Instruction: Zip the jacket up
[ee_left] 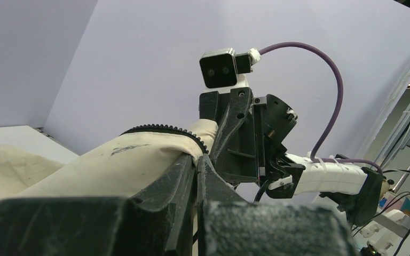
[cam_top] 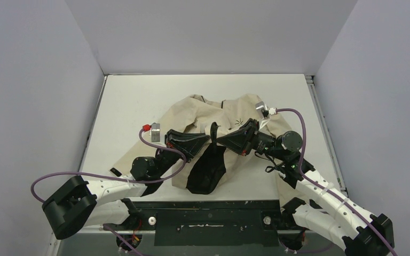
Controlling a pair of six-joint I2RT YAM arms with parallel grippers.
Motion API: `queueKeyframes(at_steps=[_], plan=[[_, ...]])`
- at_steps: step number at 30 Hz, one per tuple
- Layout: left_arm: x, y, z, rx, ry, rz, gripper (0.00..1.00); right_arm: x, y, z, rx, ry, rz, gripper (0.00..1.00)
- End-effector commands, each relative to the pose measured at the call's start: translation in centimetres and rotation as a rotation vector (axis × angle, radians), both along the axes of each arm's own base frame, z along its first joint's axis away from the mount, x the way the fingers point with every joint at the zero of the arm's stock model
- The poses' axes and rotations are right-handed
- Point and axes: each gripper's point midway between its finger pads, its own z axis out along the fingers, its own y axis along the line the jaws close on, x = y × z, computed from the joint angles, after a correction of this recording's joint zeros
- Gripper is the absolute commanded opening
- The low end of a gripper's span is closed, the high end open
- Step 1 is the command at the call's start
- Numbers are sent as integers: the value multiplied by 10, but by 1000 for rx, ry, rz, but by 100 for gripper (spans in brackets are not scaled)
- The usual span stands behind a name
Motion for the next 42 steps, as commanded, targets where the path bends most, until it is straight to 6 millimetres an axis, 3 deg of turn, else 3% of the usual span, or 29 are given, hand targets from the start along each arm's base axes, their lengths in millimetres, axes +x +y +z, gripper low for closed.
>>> queueKeyframes(at_steps=[1,16,30,42], plan=[[-8,-1,12,-23,-43,-18,0,-11,-5,58,111,-175,0,0],[-3,-8,-8,71,-22,12,0,-11,-10,67,128,-182,-30,0],[-9,-9,-11,87,-20,-7,0,23,-23,47,71,-62,-238,0],[-4,-16,-26,155,15,5,0,18,-22,58,130,-69,-206,0]])
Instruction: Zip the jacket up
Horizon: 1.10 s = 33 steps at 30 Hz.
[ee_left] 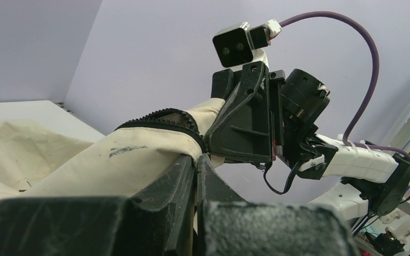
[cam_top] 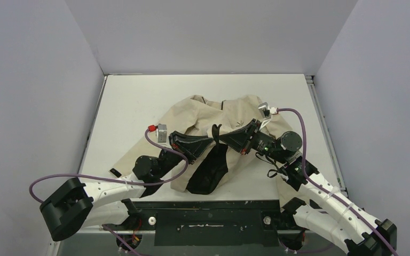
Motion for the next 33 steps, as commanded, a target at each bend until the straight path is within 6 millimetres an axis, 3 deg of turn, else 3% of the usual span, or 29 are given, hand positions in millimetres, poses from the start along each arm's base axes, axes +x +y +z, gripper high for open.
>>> queueKeyframes(at_steps=[1,11,21,24,27,33], plan=[[-5,-7,-6,60,-9,-15,0,-2,-11,69,161,-178,-43,0],[-5,-15,-9,86,-3,-20,0,-5,5,57,94,-152,56,0],[-10,-24,-22,132,9,-45,0,20,-10,41,52,-72,-121,0],[-9,-25,-35,172,26,-41,0,31,-14,27,17,-27,-182,0],[-8,-30,-61,257,59,-50,0,39,-14,4,-23,27,-209,0],[-13,-21,-107,315,134,-53,0,42,-16,-45,-84,113,-232,0]])
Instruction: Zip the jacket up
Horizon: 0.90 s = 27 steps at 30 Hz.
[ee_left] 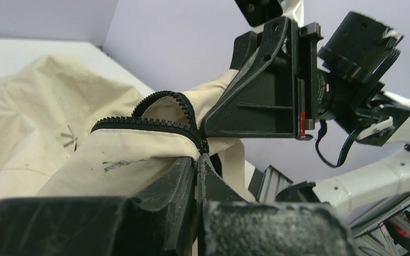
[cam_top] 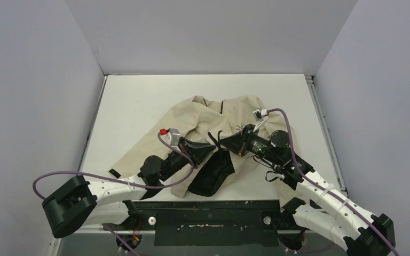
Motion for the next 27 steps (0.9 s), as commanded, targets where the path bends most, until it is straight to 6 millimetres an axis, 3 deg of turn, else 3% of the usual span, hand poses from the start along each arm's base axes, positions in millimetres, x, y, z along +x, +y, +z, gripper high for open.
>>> queueKeyframes(at_steps=[1,12,16,20,27], plan=[[-26,-6,-57,123,76,-111,0,20,-11,-2,13,-46,-121,0],[-32,5,-140,232,273,-101,0,7,-10,-84,-118,92,-58,0],[-35,4,-168,283,354,-113,0,1,-12,-109,-157,116,-41,7],[-40,3,-185,282,429,-134,0,-9,-15,-118,-220,108,7,21],[-44,5,-195,242,489,-140,0,-32,-35,-106,-327,47,45,41]])
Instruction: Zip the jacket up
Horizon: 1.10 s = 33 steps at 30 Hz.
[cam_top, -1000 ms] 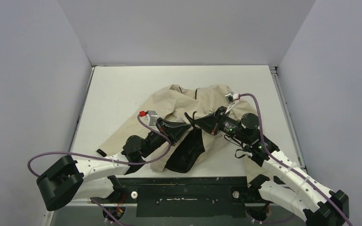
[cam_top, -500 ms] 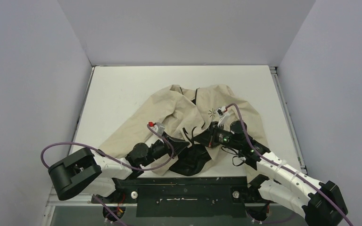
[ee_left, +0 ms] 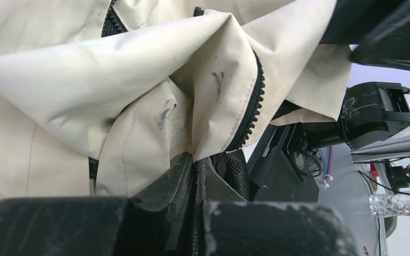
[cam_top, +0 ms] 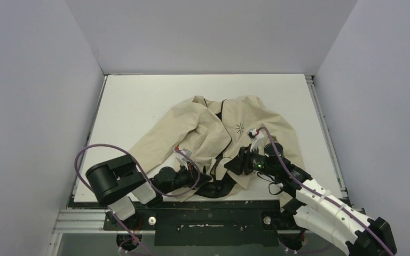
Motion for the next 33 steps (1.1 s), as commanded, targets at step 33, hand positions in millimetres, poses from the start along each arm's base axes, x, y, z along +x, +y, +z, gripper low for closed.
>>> queueKeyframes(at_steps=[33], plan=[[2,-8,18,-25,-12,-17,0,-67,48,-40,-172,-92,-33,50]])
